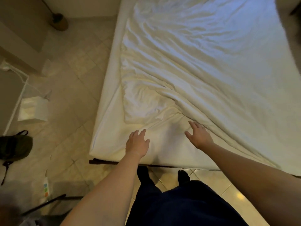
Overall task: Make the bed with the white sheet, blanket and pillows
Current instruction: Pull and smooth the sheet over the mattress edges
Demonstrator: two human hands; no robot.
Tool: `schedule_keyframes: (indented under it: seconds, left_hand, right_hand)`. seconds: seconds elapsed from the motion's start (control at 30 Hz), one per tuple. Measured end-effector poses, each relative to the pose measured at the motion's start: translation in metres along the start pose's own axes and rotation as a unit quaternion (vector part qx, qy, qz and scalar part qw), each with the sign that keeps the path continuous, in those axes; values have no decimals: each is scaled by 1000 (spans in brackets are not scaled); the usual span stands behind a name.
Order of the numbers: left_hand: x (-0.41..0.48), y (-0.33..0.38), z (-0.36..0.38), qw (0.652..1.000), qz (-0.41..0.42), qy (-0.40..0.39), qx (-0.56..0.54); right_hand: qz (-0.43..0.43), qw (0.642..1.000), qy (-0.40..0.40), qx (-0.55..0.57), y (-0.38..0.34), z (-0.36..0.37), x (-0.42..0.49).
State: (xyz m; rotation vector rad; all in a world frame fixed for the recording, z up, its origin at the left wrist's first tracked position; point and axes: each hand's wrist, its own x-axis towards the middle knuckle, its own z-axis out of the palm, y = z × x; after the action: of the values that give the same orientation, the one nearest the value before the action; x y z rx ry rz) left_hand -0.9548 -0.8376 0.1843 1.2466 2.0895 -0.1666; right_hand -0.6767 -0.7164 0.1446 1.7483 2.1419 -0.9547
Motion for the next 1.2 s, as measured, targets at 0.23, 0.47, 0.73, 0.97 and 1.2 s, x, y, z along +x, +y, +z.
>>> schedule_keyframes:
  seconds: [0.23,0.47,0.73,0.97,1.2]
  left_hand:
    - [74,-61,-23,997,57,-35,44]
    - [164,-115,-18,992,83,-32,86]
    - [253,-132,32,986,127,-5,110]
    - [296,-148,63,976,163,67,125]
    - [298,-157,36,978,154,142,5]
  right_hand:
    - [76,997,11,20,-45,28,5]
    - [82,996,26,19,-84,73,58]
    - [16,997,72,-4,-97,122,150]
    - [-38,993,91,-60,-84,153,224]
    - [-60,975,178,-120,-73,154,245]
